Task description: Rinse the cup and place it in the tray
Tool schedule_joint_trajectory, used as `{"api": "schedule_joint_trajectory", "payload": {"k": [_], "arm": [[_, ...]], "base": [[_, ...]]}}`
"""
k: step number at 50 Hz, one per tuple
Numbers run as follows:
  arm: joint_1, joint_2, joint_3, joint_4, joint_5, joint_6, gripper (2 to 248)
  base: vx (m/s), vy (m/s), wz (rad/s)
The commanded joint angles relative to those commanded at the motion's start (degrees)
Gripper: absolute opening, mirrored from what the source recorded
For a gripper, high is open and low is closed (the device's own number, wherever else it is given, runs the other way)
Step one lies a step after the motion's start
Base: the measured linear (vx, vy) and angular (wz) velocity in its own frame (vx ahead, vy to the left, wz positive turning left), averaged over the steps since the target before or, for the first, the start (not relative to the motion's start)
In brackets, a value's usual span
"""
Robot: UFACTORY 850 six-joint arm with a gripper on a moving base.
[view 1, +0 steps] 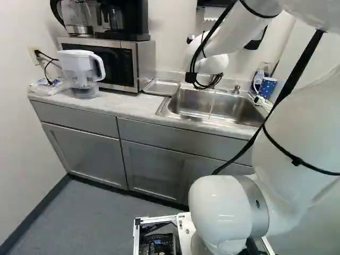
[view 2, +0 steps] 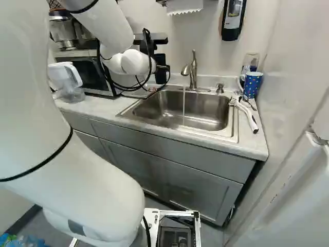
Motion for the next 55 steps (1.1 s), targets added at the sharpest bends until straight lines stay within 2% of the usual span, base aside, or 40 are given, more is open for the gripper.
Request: {"api": "schedule_joint_trajectory", "payload": {"k": [38, 55], "arm": [[5.42, -8.51, -8.56, 0.0, 0.0, 0.0, 125], [7.59, -13.53, -12.29, 0.0, 0.0, 0.0, 125]], "base": [[0.0, 0.0, 0.0], [0.0, 0.0, 0.0]]}}
